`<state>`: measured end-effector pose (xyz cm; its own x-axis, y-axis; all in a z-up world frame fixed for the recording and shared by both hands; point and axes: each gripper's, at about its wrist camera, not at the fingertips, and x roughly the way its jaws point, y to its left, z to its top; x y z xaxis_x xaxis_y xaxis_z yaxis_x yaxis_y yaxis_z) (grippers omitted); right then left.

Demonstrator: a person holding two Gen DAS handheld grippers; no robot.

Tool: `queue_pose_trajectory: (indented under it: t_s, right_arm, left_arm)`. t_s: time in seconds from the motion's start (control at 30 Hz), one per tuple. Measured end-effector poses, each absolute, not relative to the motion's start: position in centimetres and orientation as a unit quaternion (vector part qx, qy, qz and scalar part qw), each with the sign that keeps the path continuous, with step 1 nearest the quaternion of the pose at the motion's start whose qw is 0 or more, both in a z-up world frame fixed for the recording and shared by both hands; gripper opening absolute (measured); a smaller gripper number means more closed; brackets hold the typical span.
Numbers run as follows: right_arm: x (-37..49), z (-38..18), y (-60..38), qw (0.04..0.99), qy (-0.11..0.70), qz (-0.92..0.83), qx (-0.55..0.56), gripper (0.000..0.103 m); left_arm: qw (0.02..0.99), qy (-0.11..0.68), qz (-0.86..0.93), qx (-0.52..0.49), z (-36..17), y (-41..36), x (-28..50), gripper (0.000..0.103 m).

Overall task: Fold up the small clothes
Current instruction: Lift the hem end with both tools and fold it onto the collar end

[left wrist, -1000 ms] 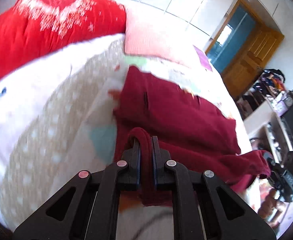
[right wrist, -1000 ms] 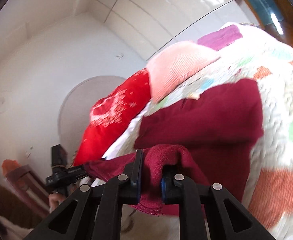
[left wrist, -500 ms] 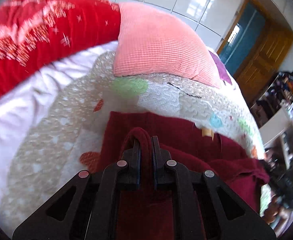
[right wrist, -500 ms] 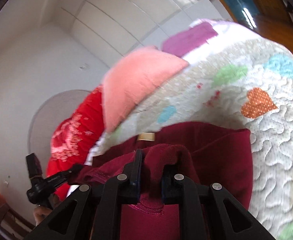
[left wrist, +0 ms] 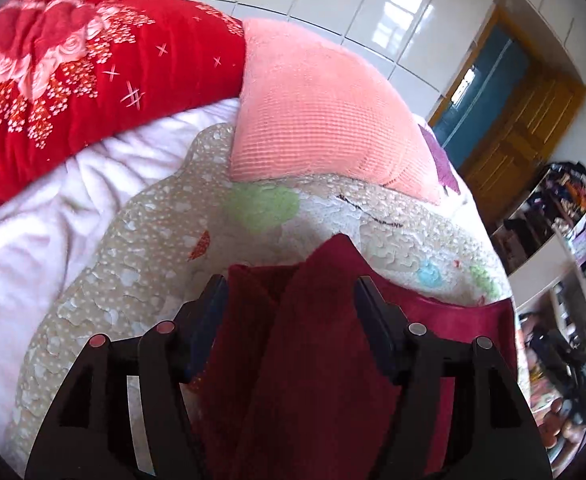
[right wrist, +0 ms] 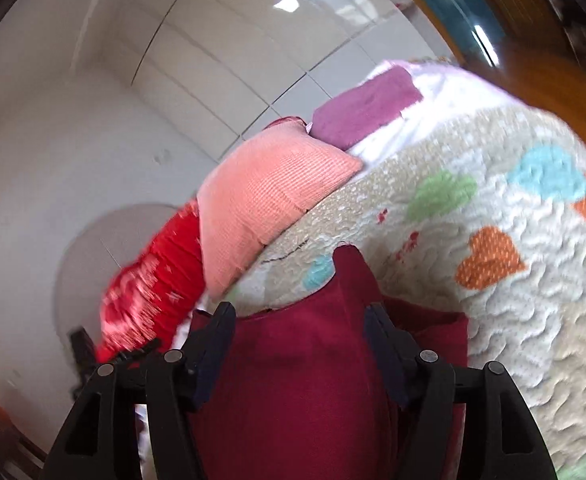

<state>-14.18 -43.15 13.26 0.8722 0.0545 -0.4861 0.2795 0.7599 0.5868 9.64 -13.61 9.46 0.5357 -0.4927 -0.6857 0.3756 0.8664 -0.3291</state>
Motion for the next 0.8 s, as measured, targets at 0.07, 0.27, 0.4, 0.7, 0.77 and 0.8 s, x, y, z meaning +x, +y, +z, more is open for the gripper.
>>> queue_pose_trajectory:
  t_s: [0.07, 0.27, 0.4, 0.7, 0.77, 0.8]
  right_arm:
    - [-12.5, 13.4, -41.8, 0.913, 0.287, -0.095, 0.274, 0.045]
    - [-8.4, 9.6, -42.4, 0.891, 0.362, -0.172, 0.212, 0.035]
    - [-7.0, 7.1, -44.5, 0.877, 0.377, -0.193, 0.227, 0.035]
    - [-7.7, 8.7, -42.8, 0.88, 0.386, -0.212, 0.18, 0.036]
    - [-8.9, 9.9, -41.5, 0.887, 0.383, -0.202, 0.163, 0.037]
    - [-9.4, 10.3, -40.7, 0.888, 0.384, -0.201, 0.153, 0.038]
  left_arm:
    - [0.87, 0.424, -0.247, -0.052, 8.7, -15.0, 9.7, 0.065]
    - [0.867, 0.461, -0.191, 0.011, 4.8, -18.3, 12.1, 0.065]
    - [0.864, 0.475, -0.167, 0.015, 2.9, -18.6, 13.8, 0.065]
    - [0.868, 0.466, -0.172, 0.024, 3.5, -18.2, 12.3, 0.065]
    - [0.868, 0.46, -0.185, 0.017, 4.3, -17.6, 11.2, 0.065]
    - [0.869, 0.457, -0.191, 0.015, 4.6, -17.4, 10.5, 0.065]
